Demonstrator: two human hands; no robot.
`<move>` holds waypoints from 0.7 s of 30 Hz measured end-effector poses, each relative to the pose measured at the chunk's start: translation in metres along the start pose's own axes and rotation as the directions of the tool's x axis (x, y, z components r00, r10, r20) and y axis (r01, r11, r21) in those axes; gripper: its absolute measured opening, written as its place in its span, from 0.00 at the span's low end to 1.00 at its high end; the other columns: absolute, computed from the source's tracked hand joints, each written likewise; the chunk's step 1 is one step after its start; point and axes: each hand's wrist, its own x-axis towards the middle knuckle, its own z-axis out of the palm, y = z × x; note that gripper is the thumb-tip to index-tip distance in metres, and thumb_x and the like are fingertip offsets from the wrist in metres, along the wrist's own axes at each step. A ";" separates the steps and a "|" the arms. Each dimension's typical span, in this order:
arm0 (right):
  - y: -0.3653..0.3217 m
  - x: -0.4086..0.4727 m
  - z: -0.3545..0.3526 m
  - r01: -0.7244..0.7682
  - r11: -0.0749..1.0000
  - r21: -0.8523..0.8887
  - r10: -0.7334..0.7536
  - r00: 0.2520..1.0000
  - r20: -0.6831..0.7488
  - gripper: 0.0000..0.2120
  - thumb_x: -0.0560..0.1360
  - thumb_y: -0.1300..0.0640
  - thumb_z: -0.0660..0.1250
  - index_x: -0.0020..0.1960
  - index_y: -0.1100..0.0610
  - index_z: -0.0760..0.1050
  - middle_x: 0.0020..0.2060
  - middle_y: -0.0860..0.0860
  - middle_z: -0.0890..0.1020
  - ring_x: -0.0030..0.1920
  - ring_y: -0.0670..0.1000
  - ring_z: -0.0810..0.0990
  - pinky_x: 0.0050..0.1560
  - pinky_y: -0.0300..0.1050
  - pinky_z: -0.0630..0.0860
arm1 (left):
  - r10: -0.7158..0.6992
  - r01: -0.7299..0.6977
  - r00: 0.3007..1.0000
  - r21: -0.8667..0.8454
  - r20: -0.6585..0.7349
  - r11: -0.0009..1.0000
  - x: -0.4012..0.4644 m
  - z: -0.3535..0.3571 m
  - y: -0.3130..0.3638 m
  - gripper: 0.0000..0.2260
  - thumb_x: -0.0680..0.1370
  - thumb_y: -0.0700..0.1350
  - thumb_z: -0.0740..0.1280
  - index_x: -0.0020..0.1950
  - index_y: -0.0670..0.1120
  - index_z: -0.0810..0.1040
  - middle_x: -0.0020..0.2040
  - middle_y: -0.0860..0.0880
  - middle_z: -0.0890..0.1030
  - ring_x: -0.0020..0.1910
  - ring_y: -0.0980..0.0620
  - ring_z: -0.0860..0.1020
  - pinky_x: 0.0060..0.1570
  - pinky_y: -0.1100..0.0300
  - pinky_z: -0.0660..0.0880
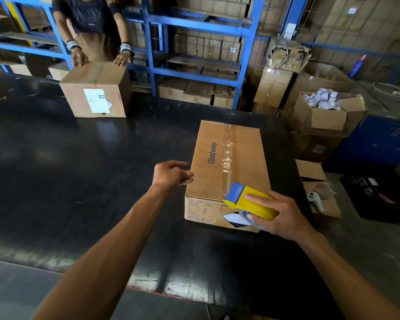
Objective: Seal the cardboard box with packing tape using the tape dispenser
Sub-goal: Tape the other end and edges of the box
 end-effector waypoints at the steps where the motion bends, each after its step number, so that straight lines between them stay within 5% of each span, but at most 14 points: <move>1: -0.001 0.002 -0.001 0.008 0.998 -0.059 -0.007 1.000 0.017 0.27 0.69 0.35 0.71 0.68 0.35 0.73 0.49 0.49 0.77 0.44 0.49 0.79 0.37 0.48 0.79 | 0.005 -0.005 1.000 -0.003 -0.002 1.000 -0.001 0.001 -0.002 0.12 0.74 0.26 0.68 0.55 0.36 0.80 0.42 0.35 0.86 0.41 0.40 0.86 0.42 0.55 0.84; 6: -0.007 0.012 -0.007 0.037 0.950 -0.309 -0.022 0.998 0.053 0.26 0.67 0.39 0.71 0.66 0.37 0.76 0.42 0.49 0.76 0.35 0.51 0.76 0.31 0.41 0.71 | 0.050 -0.050 0.999 -0.044 0.001 0.998 -0.006 0.007 -0.025 0.13 0.73 0.31 0.73 0.57 0.38 0.81 0.42 0.40 0.87 0.40 0.45 0.86 0.43 0.57 0.83; 14: -0.020 0.020 0.003 0.113 0.876 -0.468 -0.023 0.981 0.194 0.24 0.65 0.39 0.71 0.62 0.39 0.80 0.37 0.48 0.74 0.30 0.49 0.70 0.28 0.39 0.66 | 0.063 -0.066 0.971 -0.003 -0.230 0.998 -0.014 0.013 -0.086 0.14 0.72 0.35 0.76 0.56 0.42 0.83 0.39 0.48 0.87 0.38 0.50 0.85 0.43 0.57 0.82; 21: -0.019 0.028 0.013 0.109 0.840 -0.531 0.050 0.960 0.275 0.25 0.64 0.39 0.72 0.62 0.38 0.79 0.38 0.48 0.74 0.31 0.53 0.76 0.28 0.41 0.71 | 0.160 -0.134 0.932 0.101 -0.327 0.986 -0.013 0.021 -0.097 0.15 0.74 0.37 0.75 0.60 0.43 0.83 0.42 0.49 0.87 0.39 0.57 0.84 0.38 0.75 0.76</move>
